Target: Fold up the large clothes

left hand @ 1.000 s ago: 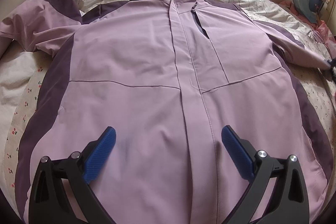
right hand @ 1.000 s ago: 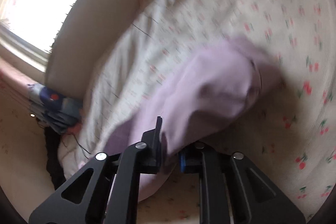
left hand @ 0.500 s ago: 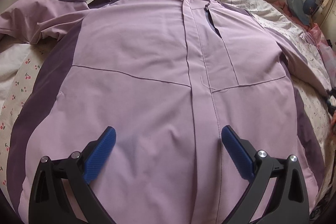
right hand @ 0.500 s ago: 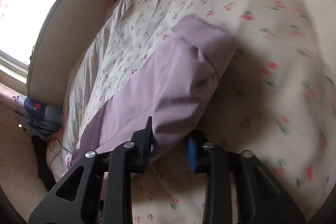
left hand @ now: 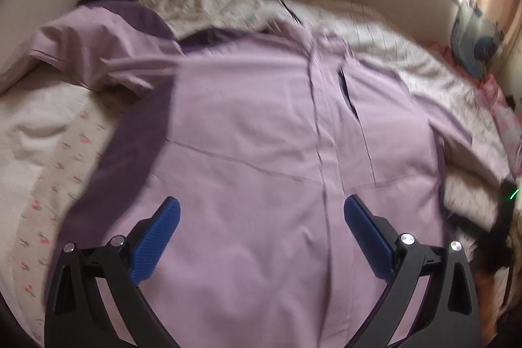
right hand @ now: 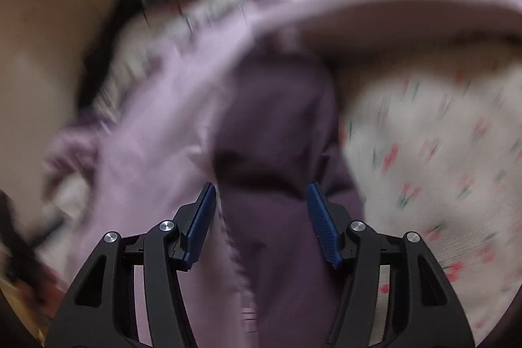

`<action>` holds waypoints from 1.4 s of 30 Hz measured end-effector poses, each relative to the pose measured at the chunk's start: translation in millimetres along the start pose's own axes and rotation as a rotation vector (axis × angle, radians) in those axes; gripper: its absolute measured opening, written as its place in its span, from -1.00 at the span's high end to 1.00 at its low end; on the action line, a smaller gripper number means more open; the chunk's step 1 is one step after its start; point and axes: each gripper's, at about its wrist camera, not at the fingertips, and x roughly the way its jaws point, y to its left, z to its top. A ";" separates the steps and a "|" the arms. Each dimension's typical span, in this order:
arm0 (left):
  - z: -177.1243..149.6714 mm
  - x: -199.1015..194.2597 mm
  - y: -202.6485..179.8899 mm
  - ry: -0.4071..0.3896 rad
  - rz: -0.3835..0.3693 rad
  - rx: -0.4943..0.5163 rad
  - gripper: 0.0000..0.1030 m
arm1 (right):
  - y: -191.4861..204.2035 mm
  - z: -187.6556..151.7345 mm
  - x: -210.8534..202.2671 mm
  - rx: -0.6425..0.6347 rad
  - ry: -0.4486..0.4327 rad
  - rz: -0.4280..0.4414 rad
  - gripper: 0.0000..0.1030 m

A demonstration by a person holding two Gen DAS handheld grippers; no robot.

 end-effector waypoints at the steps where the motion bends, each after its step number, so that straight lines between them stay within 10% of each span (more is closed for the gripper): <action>1: 7.4 -12.3 16.2 -0.036 0.015 -0.022 -0.88 | 5.4 4.3 -13.5 0.006 -0.019 -0.035 -0.04; 9: 66.8 -48.5 229.3 -0.129 0.052 -0.428 -0.87 | 78.7 2.2 -97.6 -0.026 -0.348 0.055 -0.54; 22: 120.3 39.2 370.8 -0.085 -0.145 -0.909 -0.86 | 120.0 -27.9 -35.2 -0.102 -0.214 0.160 -0.54; 23: 127.1 39.6 373.1 -0.128 -0.119 -0.905 -0.78 | 119.4 -28.5 -34.4 -0.097 -0.211 0.167 -0.54; 25: 144.7 30.6 362.1 -0.200 -0.036 -0.813 0.22 | 115.4 -31.0 -31.1 -0.083 -0.196 0.170 -0.54; 32: 202.9 -54.3 293.3 -0.522 0.160 -0.305 0.65 | 113.5 -29.0 -6.9 -0.045 -0.148 0.148 -0.54; 34: 204.2 -44.0 302.1 -0.469 0.246 -0.310 0.45 | 117.0 -29.8 2.8 -0.061 -0.110 0.111 -0.55; 36: 197.3 -6.5 342.0 -0.219 0.354 -0.432 -0.16 | 117.7 -31.5 9.7 -0.069 -0.078 0.085 -0.55; 38: 173.6 23.4 383.0 -0.004 0.369 -0.599 -0.18 | 117.6 -31.3 11.7 -0.071 -0.060 0.081 -0.55; 42: 118.2 -10.8 391.8 -0.077 0.310 -0.665 -0.23 | 107.3 -21.9 -8.5 -0.017 -0.092 0.159 -0.55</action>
